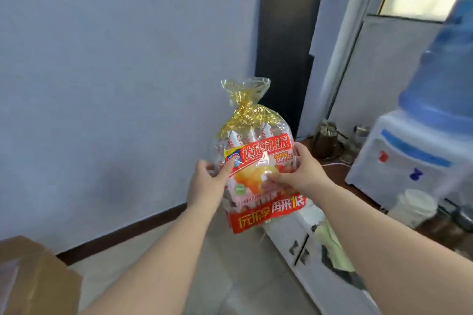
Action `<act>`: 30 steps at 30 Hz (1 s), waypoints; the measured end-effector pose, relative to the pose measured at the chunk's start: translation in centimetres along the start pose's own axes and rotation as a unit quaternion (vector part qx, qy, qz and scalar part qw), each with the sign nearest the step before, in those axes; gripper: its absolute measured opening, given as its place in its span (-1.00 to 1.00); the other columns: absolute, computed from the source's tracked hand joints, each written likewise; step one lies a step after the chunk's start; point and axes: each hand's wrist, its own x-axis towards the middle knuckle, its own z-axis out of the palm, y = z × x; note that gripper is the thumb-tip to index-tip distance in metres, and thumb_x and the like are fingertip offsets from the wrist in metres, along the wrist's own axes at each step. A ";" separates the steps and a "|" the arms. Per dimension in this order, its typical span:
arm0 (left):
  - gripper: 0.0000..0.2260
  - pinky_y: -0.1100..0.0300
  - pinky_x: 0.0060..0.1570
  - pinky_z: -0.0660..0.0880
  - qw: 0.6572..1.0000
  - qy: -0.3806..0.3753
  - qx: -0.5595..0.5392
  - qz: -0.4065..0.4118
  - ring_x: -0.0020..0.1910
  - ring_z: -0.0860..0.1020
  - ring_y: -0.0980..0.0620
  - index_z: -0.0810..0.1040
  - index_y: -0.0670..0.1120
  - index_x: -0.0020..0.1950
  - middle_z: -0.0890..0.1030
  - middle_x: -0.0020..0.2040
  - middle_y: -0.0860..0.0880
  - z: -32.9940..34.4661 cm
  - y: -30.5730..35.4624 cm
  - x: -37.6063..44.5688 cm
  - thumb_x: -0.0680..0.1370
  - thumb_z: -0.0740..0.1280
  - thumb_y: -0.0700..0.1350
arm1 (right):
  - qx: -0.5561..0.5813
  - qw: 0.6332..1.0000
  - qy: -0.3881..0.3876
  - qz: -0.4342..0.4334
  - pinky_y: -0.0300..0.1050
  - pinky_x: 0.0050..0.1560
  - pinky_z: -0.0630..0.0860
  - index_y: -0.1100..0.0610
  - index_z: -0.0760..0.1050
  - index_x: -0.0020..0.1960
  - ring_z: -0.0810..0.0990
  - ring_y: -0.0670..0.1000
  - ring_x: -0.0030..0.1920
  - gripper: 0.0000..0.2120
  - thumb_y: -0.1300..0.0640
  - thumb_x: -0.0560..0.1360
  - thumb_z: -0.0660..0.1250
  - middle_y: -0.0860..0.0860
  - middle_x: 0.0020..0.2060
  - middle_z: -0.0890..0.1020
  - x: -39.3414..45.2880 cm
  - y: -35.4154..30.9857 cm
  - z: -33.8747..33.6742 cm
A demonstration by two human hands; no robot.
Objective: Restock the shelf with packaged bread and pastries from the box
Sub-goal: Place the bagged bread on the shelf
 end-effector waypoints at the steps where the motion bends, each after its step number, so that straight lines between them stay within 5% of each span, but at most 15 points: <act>1: -0.66 0.09 -0.06 0.51 1.000 -0.012 0.002 0.025 -0.11 0.50 0.01 0.32 -0.06 0.06 0.46 -0.08 0.02 -0.3 2.9 -0.4 0.52 0.29 0.17 | 0.009 0.999 0.031 -0.006 -0.01 0.13 0.51 -0.02 0.24 0.35 0.53 -0.04 0.04 -0.26 0.08 0.30 0.57 -0.12 0.01 0.52 -0.9 -1.7 -1.9; 8: -0.63 0.22 -0.29 0.47 0.967 -0.155 0.003 0.204 -0.22 0.51 0.13 0.34 -0.06 0.03 0.52 -0.11 0.02 -0.4 18.8 -7.8 0.44 0.42 0.11 | 0.095 0.960 0.259 -0.037 0.02 0.19 0.48 0.00 0.17 0.37 0.53 0.01 0.11 -0.23 0.04 0.32 0.55 -0.03 0.17 0.53 -9.8 -9.1 -13.6; 14: -0.52 0.07 -0.01 0.50 0.910 -0.266 -0.023 0.316 0.00 0.52 0.05 0.31 -0.04 0.12 0.50 0.04 0.00 3.2 28.1 -17.9 0.38 0.52 -0.03 | 0.087 0.906 0.410 -0.058 -0.04 0.12 0.48 -0.02 0.20 0.31 0.56 0.00 0.09 -0.31 0.02 0.34 0.54 -0.01 0.17 0.54 -20.5 -11.3 -23.9; 19: -0.56 0.16 -0.16 0.49 0.863 -0.345 -0.093 0.358 -0.05 0.50 0.02 0.30 -0.10 0.12 0.50 0.03 -0.04 6.8 33.8 -28.0 0.41 0.49 -0.10 | 0.040 0.878 0.473 -0.059 0.00 0.11 0.54 -0.12 0.16 0.14 0.60 0.01 0.05 -0.27 0.05 0.22 0.61 -0.01 0.12 0.56 -31.5 -12.1 -32.5; 22: -0.53 -0.05 -0.01 0.57 0.839 -0.379 -0.099 0.378 -0.05 0.59 -0.10 0.29 -0.09 0.07 0.56 0.03 -0.12 8.5 36.4 -33.9 0.37 0.52 -0.04 | 0.012 0.857 0.513 -0.051 0.09 0.14 0.55 -0.15 0.15 0.13 0.59 0.02 0.06 -0.21 0.00 0.12 0.62 0.00 0.11 0.54 -37.9 -12.3 -36.8; 30: -0.50 -0.07 0.04 0.57 0.762 -0.467 -0.161 0.418 -0.03 0.60 -0.11 0.32 -0.11 0.10 0.57 0.01 -0.13 12.1 42.0 -52.3 0.36 0.53 -0.01 | -0.043 0.796 0.603 -0.011 0.15 0.12 0.56 -0.08 0.17 0.29 0.56 0.06 0.11 -0.04 -0.10 0.04 0.62 0.00 0.15 0.47 -56.3 -11.5 -46.0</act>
